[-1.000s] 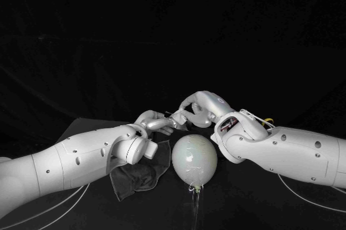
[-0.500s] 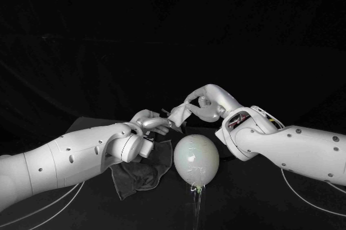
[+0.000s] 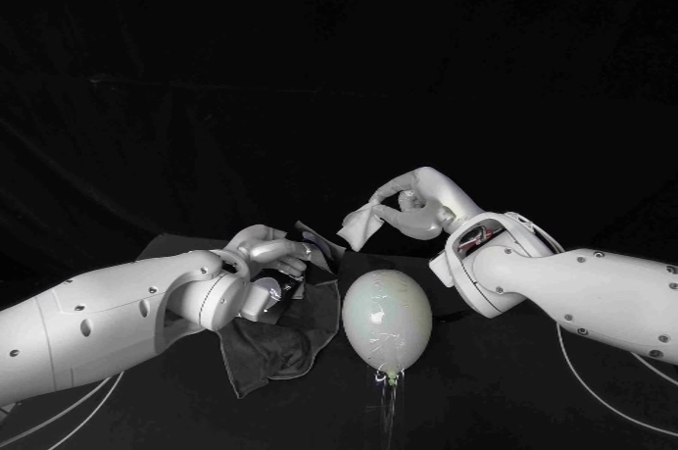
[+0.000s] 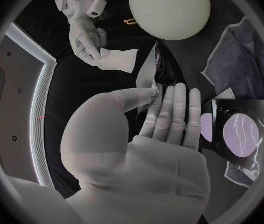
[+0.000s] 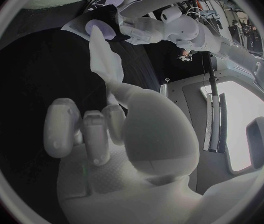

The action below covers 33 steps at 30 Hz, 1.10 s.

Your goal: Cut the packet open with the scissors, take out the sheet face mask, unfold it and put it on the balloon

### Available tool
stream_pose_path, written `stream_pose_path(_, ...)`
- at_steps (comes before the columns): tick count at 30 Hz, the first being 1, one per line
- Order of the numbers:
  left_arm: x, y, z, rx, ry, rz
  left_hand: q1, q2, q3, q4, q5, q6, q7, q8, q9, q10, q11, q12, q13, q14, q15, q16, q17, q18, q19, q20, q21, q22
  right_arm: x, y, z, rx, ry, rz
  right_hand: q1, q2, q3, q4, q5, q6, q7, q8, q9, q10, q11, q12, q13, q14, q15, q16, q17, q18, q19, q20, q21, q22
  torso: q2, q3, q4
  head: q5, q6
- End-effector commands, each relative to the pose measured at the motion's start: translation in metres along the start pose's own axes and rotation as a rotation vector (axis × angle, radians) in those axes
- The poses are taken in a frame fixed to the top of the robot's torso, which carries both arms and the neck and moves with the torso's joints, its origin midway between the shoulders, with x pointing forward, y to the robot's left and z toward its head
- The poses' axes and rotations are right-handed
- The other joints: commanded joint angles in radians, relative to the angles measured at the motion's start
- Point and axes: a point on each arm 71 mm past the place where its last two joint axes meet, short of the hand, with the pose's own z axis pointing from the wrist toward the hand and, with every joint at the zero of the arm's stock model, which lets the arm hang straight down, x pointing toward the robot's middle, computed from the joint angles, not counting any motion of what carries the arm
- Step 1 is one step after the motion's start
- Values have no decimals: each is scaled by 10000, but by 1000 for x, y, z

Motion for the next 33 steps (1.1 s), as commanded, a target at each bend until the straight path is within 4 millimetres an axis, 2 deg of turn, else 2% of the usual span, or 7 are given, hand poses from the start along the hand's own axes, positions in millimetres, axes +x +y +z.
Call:
stream_pose_path(1,-4,1,-11,12,638,48,100,23,10,55,1,274,-194,406,45,42,-74,-40,-6,35,-72,59,-11,50,-63,13,42,14,0,0,3,-252,114,346,48,28,15,-69,4,42,2,50,19,444,-186,29,1526,1027,-64,42,2627,-147,35,-37,42,1492,3,7,-8,54,-30)
stream_pose_path(9,-31,18,-49,-209,1038,63,80,10,4,89,-23,273,-199,423,46,58,-73,-38,-6,54,-75,76,-10,52,-60,14,43,9,3,-3,11,-218,157,313,48,28,15,-69,4,42,2,50,19,444,-186,29,1526,1027,-64,42,2627,-147,35,-37,42,1492,3,19,-29,246,-111)
stream_pose_path(14,-43,37,-76,-588,1273,61,56,7,4,150,-34,271,-201,443,46,78,-82,-39,-6,85,-84,101,-10,63,-37,13,51,3,6,-3,16,-248,198,232,51,30,20,-74,4,39,3,54,21,444,-185,29,1526,1027,-65,42,2627,-149,40,-38,52,1497,6,18,-54,553,-113)
stream_pose_path(25,-49,77,-110,-1999,1374,-441,-31,-17,-21,333,-45,191,-110,473,32,172,-118,-23,-1,207,-131,195,2,121,69,11,70,-25,7,-6,20,-208,207,29,51,29,22,-76,4,36,5,55,22,442,-185,24,1524,1027,-65,42,2627,-153,47,-39,67,1503,-20,21,49,707,-336)
stream_pose_path(27,-50,86,-116,-2559,1400,-490,-78,-5,-141,471,-67,-15,-18,416,-8,92,-52,-73,-11,155,-98,216,-5,134,83,17,-24,-111,8,-7,20,-193,251,13,51,29,22,-76,4,36,5,55,22,442,-185,24,1524,1027,-65,42,2627,-153,47,-39,67,1503,-22,21,48,762,-415)
stream_pose_path(30,-51,93,-120,-3107,1425,-439,36,-35,-291,432,-74,-709,394,-62,-235,-706,285,-90,-18,-99,121,138,-51,82,-23,30,-269,-280,9,-6,20,-196,334,2,51,29,22,-76,4,36,5,55,22,442,-185,24,1524,1027,-65,42,2627,-153,47,-39,67,1503,-21,20,44,782,-477)
stream_pose_path(33,-53,99,-123,-3555,1521,-294,82,-117,-488,451,-63,-1069,557,-352,-417,-998,383,-75,-11,-201,214,112,-80,61,1,32,-457,-428,11,-6,19,-209,446,-6,51,29,22,-76,4,36,5,55,22,442,-185,24,1524,1027,-65,42,2627,-153,47,-39,67,1503,-15,19,28,790,-524)
